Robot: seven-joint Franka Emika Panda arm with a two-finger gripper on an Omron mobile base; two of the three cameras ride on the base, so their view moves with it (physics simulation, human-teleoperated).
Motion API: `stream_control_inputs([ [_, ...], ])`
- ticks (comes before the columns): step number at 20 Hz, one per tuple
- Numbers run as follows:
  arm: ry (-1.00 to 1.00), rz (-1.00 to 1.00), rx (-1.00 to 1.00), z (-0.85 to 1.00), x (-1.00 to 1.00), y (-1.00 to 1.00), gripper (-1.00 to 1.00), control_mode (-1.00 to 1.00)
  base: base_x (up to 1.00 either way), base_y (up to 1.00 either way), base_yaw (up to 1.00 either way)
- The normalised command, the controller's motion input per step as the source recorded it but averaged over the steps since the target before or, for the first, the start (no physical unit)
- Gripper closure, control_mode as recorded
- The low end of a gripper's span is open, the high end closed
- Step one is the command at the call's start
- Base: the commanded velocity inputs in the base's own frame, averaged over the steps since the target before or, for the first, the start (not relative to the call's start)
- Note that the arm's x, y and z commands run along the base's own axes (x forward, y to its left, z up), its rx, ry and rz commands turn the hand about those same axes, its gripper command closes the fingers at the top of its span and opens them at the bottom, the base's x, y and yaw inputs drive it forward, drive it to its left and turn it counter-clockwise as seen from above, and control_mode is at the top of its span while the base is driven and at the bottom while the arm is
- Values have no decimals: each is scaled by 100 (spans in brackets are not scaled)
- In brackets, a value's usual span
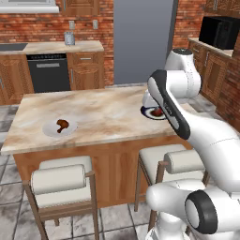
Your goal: Transport the chicken drumstick and bell pepper to the fridge. Place the chicken drumstick on the rack containing meat and place the bell pepper on the rack containing the vegetable, ensuring meats and vegetables are on different racks.
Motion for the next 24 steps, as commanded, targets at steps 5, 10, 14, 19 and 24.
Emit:
stream_control_inputs([
  [5,-2,-1,0,0,-53,-1,-100,-100,0,0,0],
  [10,-13,0,0,0,-95,3,-100,-100,0,0,0],
  [14,-3,0,0,0,-91,4,-100,-100,0,0,0],
  [19,-6,2,0,23,-66,0,-100,-100,0,0,0],
  [24,-1,0,0,8,-11,-7,-100,100,-7,-60,4],
])
